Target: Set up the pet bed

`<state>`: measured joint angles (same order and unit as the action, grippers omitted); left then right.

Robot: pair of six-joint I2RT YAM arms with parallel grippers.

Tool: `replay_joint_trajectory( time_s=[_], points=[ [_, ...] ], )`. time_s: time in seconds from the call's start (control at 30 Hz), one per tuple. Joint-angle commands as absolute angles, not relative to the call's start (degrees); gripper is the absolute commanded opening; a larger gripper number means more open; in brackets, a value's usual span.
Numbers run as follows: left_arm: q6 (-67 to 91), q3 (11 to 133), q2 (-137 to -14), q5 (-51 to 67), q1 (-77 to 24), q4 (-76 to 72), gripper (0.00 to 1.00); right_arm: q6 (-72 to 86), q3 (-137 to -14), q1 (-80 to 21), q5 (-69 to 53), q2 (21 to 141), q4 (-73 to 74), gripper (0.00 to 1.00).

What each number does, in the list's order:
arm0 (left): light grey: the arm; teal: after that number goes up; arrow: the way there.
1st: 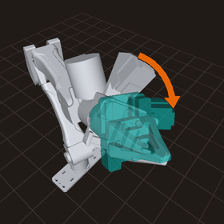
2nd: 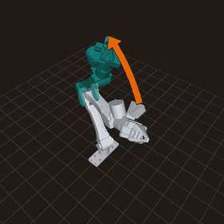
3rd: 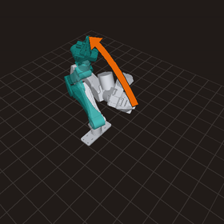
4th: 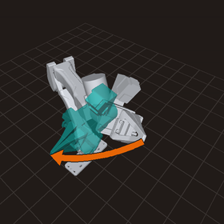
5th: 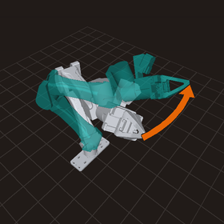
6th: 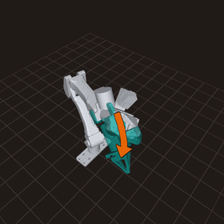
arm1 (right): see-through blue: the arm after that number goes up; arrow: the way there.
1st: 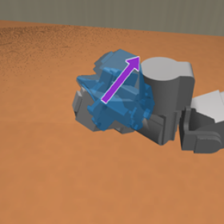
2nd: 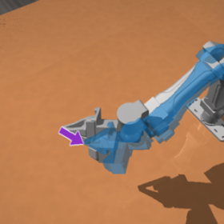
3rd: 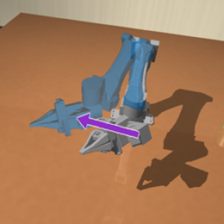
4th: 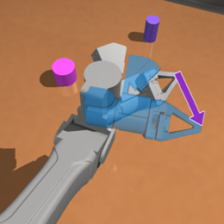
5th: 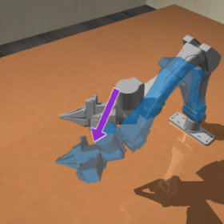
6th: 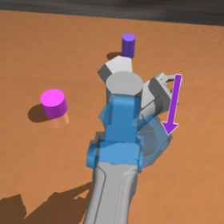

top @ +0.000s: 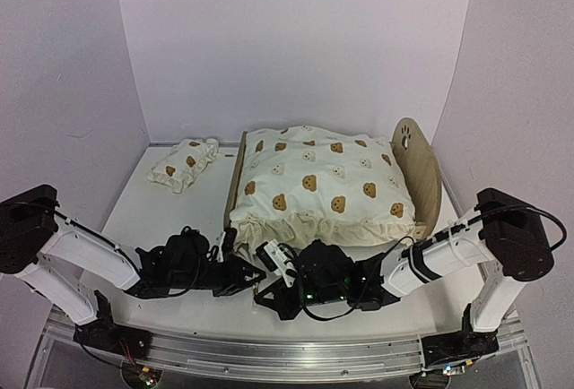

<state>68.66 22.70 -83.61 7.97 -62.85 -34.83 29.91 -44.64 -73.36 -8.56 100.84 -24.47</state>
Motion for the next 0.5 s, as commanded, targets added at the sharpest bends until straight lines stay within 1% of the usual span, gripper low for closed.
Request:
replay_joint_trajectory(
  time_s=[0.0,0.03,0.07,0.1,0.13,0.23,0.33,0.47],
  points=[
    [66.37,23.82,-83.82,9.20,-61.92,-38.04,0.09,29.14,-48.59,-74.58,-8.59,101.49,-24.89,0.00],
    [65.46,22.79,-82.71,9.04,-61.34,-37.83,0.04,29.69,-48.57,-74.54,-6.84,101.14,-23.04,0.00],
    [64.73,21.22,-81.31,8.80,-60.69,-37.07,0.01,30.58,-48.34,-74.55,-4.93,100.69,-21.26,0.06],
    [64.02,20.22,-79.83,8.37,-60.17,-36.05,0.00,31.89,-48.00,-74.58,-2.75,100.31,-19.13,0.16],
    [63.29,19.47,-78.40,8.04,-59.79,-34.55,0.00,33.39,-47.68,-74.56,-0.61,99.77,-16.31,0.24],
    [61.18,18.69,-75.32,6.99,-59.25,-28.95,0.00,36.78,-47.33,-74.54,4.84,100.36,-13.61,0.38],
    [59.39,18.99,-74.94,7.71,-58.75,-25.81,0.00,38.75,-52.50,-74.45,8.50,104.96,-8.43,0.46],
    [57.55,20.35,-75.64,7.88,-58.43,-23.47,0.00,37.95,-60.47,-74.45,11.52,111.39,-4.74,0.49]
  ],
)
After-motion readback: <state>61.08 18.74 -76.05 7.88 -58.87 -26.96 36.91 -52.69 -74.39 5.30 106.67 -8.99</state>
